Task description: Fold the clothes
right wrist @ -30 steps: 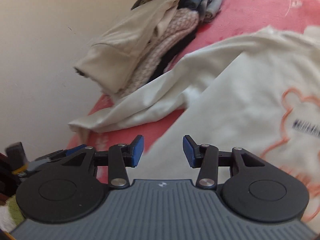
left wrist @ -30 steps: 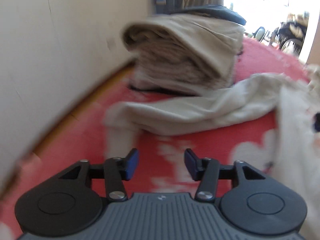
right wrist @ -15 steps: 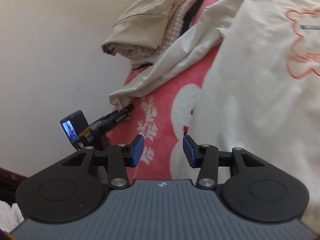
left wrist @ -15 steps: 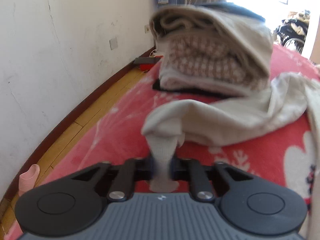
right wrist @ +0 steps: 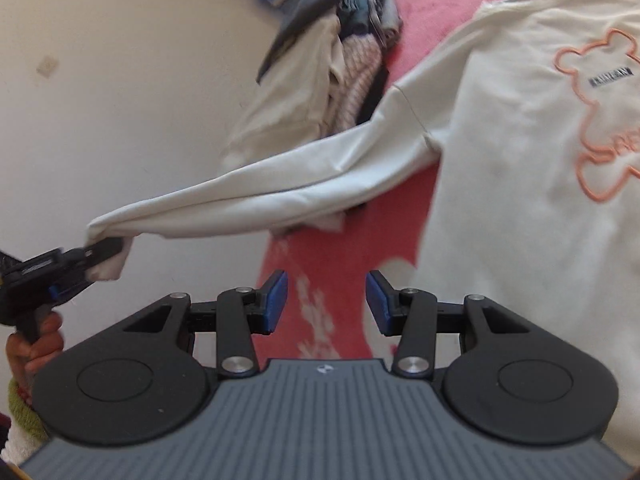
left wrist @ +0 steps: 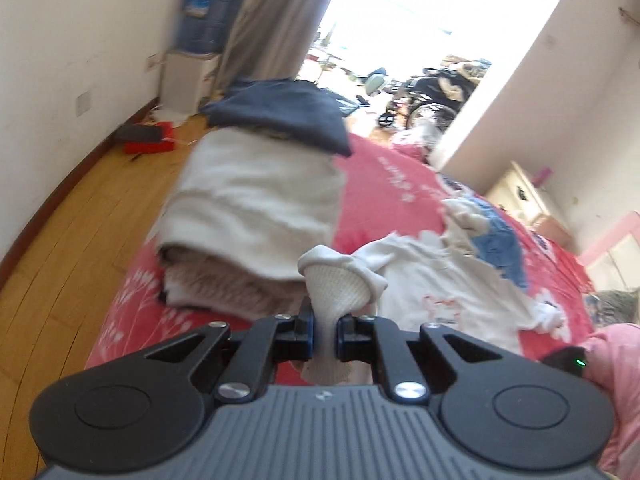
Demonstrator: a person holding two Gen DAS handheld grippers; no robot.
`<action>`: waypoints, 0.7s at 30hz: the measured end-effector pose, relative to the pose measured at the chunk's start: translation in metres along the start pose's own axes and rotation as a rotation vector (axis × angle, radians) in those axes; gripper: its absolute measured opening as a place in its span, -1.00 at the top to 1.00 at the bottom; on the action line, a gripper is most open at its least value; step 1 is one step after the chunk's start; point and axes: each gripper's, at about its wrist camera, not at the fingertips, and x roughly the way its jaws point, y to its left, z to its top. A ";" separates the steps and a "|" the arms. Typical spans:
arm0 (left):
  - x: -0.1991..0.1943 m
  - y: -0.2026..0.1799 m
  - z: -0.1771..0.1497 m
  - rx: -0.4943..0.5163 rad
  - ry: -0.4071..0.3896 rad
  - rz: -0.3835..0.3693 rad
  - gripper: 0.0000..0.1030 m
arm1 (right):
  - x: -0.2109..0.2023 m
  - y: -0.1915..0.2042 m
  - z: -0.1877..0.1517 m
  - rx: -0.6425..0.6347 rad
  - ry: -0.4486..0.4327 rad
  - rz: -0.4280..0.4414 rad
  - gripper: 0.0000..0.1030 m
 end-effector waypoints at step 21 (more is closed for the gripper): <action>0.008 -0.038 0.010 0.263 0.011 -0.009 0.80 | 0.134 -0.013 0.115 0.484 0.241 0.250 0.75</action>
